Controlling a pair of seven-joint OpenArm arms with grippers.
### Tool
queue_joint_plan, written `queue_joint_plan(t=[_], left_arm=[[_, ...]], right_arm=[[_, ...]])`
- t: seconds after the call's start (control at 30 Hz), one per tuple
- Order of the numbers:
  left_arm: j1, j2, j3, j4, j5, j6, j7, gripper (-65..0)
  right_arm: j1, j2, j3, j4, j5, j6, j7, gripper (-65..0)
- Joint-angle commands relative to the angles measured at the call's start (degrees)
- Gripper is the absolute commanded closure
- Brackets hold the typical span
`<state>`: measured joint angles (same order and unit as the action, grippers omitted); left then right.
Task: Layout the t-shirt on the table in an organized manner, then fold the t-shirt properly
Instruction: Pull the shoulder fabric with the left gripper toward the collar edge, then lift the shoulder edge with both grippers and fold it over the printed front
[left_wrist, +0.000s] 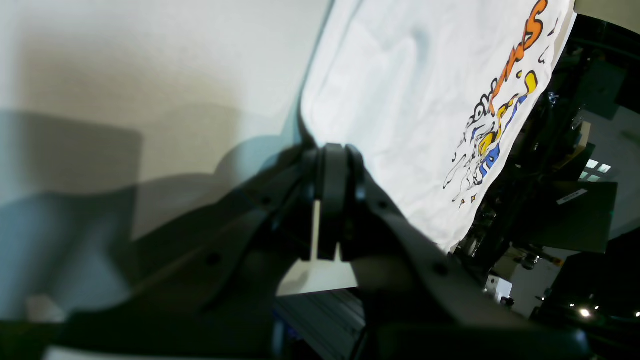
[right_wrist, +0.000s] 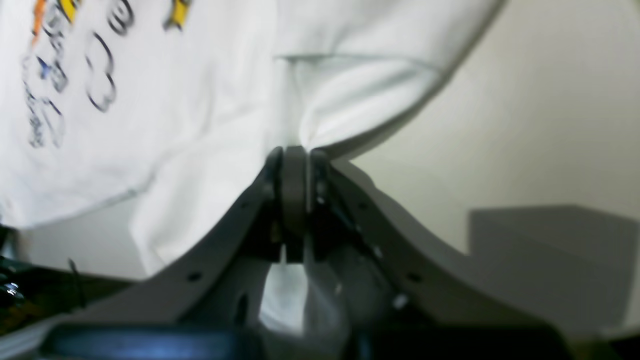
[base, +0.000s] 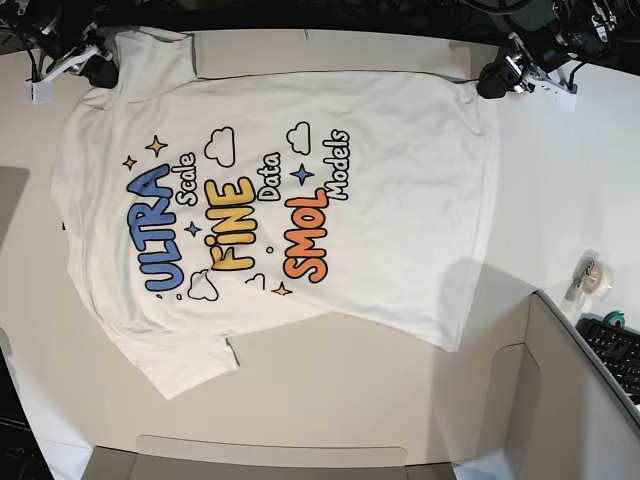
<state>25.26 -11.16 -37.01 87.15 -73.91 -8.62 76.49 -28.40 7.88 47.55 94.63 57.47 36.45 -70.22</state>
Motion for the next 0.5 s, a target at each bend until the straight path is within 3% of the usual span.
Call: queue_joint_plan(t=[0.0,0.3,0.47], left_arm=[[0.37,-0.75,-0.22,0.80,0.46,0.14,0.65,0.0],[0.55,-0.84,-0.39,4.85,0.37,0.05,0.65,0.0],[0.81,-0.84,-0.48,10.56,0.37,0.05,0.65,0.0]], right_arm=[[-1.27,0.08,0.32,0.71,-3.63,-0.53,-3.06,0.0],[-4.34,-0.71,1.90,5.28,-3.54,-0.53,-2.88,0.0],[-6.54,-1.07,1.90,6.78,-0.02,-0.53,-3.06,0.0]])
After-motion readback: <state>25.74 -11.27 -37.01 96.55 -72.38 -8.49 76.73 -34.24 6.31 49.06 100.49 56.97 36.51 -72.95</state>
